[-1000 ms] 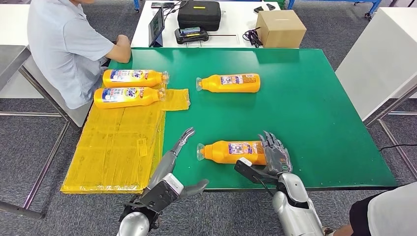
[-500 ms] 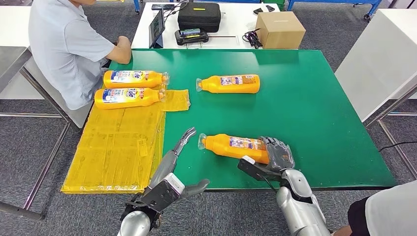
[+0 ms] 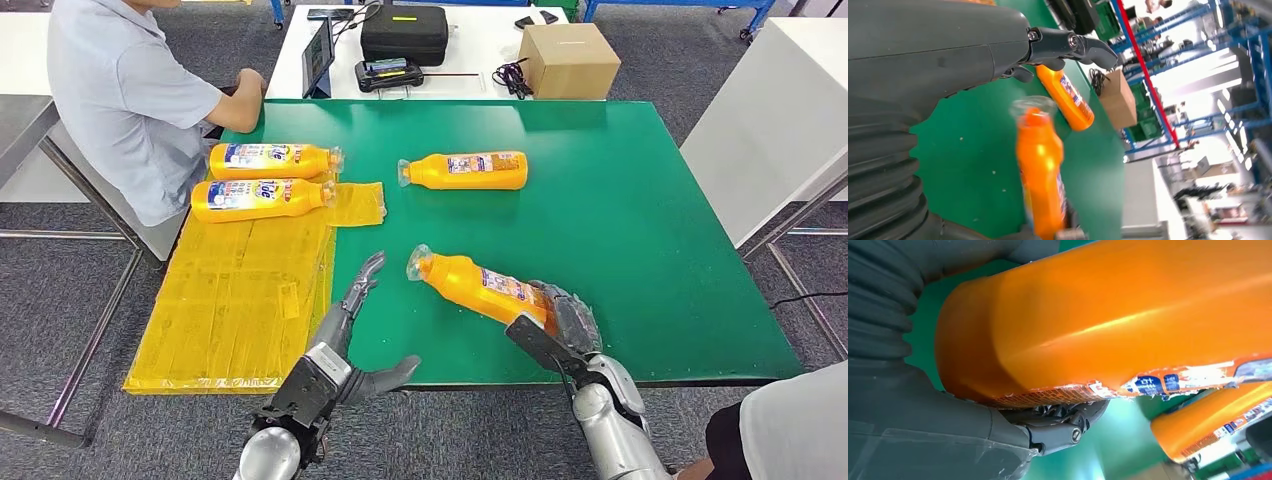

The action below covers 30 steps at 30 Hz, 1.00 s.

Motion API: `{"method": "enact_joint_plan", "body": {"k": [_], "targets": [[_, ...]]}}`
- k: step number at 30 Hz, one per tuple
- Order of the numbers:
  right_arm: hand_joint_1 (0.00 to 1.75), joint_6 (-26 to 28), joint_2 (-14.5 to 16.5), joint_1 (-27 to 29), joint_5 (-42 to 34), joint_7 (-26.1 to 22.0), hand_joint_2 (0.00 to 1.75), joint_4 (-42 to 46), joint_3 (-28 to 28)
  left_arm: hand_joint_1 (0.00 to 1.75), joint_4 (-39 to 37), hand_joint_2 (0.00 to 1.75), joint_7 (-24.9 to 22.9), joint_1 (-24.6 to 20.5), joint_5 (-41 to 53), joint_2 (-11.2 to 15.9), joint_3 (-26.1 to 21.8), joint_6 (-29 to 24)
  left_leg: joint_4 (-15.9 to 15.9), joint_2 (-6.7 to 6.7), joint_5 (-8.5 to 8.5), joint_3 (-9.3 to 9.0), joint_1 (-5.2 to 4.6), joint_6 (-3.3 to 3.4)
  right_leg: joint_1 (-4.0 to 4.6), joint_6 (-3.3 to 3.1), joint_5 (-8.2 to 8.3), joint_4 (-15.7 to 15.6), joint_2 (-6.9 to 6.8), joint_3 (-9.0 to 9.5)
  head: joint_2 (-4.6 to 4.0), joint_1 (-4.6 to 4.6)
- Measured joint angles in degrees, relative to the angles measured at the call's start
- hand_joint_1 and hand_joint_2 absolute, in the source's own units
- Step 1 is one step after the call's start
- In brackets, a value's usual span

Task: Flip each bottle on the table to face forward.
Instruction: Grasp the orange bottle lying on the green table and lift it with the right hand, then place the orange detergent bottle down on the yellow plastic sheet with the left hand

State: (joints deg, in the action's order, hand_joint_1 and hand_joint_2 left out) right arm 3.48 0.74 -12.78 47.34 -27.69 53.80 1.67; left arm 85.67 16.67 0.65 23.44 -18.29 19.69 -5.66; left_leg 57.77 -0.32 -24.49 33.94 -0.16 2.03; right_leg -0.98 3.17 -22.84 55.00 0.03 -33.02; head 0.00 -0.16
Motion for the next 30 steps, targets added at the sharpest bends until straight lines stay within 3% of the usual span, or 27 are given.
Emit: {"method": "enact_joint_plan", "body": {"k": [4,8,16,22,30], "targets": [[1.75,-5.6,1.8,3.3,-7.5,-0.3,1.75,6.8,1.7,0.0,0.1,1.75,-1.0,0.4,-7.3,0.0,-1.0,-1.8,0.0,-0.02,0.01,0.16,0.01,0.0,0.0,0.0,0.0,0.0,-0.01,-0.13,0.0,0.01],[1.75,-7.9,4.3,5.4,-10.9,-0.1,1.75,13.6,2.2,0.0,-0.1,1.75,-1.7,1.2,-13.3,0.0,-2.3,-2.6,0.0,-0.02,0.03,0.34,0.02,0.0,0.0,0.0,0.0,0.0,0.0,-0.3,0.0,0.02],[1.75,-10.7,8.5,6.5,-16.5,-1.0,1.75,22.1,1.9,0.0,-2.7,1.75,-3.5,1.8,-26.1,-0.2,-4.1,1.1,0.0,-0.15,0.03,0.5,0.0,0.01,-0.02,0.0,-0.01,0.0,-0.02,-0.43,0.0,0.03],[1.75,-11.4,10.6,6.6,-17.9,-1.7,1.75,24.8,0.7,0.0,-4.7,1.75,-3.3,1.8,-29.4,-0.4,-5.0,2.2,0.0,-0.15,0.03,0.54,0.0,0.0,-0.01,0.0,-0.01,0.0,-0.02,-0.5,0.0,0.03],[1.75,-11.7,11.1,6.7,-16.6,-1.7,1.75,24.7,-2.8,0.0,-5.9,1.75,-1.2,0.7,-29.1,-0.5,-4.6,5.4,0.0,-0.15,0.03,0.58,0.0,0.0,-0.02,0.0,-0.01,0.0,-0.02,-0.52,0.0,0.03]]}}
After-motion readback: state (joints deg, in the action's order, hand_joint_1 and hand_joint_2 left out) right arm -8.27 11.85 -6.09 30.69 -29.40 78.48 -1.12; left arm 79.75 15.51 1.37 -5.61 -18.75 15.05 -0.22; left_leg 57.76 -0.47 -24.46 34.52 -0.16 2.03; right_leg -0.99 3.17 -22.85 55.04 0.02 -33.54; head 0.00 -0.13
